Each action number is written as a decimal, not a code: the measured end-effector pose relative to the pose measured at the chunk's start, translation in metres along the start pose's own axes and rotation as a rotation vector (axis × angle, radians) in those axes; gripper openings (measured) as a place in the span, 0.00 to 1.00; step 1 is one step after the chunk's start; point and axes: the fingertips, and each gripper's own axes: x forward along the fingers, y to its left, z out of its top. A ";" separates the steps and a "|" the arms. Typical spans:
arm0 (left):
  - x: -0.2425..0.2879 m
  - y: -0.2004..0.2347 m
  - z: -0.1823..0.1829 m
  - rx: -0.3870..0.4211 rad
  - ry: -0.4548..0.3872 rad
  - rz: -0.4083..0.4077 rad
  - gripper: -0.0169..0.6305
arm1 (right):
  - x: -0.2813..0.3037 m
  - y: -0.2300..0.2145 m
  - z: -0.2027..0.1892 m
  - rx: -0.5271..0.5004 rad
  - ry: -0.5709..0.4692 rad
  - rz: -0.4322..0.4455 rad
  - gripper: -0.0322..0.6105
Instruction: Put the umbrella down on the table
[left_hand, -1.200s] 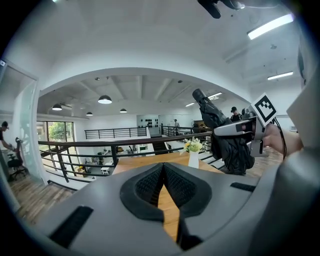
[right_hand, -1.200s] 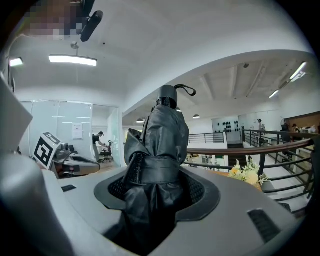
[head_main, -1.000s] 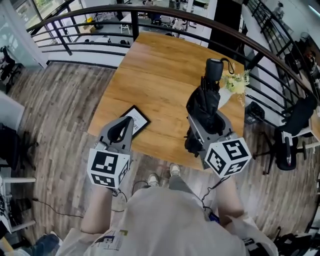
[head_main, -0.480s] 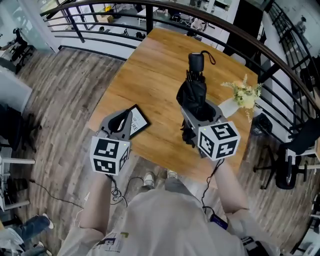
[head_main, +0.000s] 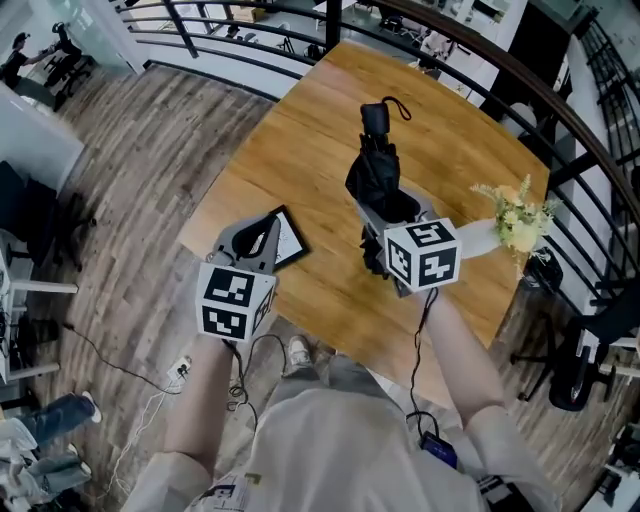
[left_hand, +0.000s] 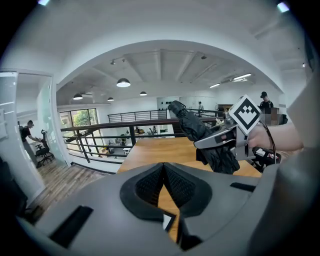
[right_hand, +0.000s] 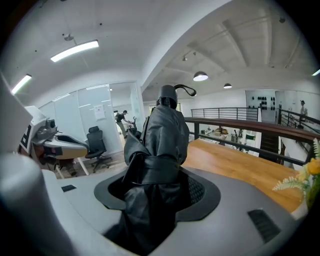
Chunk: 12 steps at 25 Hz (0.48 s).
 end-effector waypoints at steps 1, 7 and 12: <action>0.008 -0.001 -0.002 0.001 0.010 0.000 0.05 | 0.009 -0.005 -0.004 0.006 0.015 0.009 0.45; 0.049 0.005 -0.050 -0.007 0.131 0.006 0.05 | 0.059 -0.020 -0.045 0.149 0.111 0.073 0.45; 0.070 0.009 -0.084 -0.065 0.186 0.004 0.05 | 0.096 -0.032 -0.089 0.163 0.212 0.062 0.45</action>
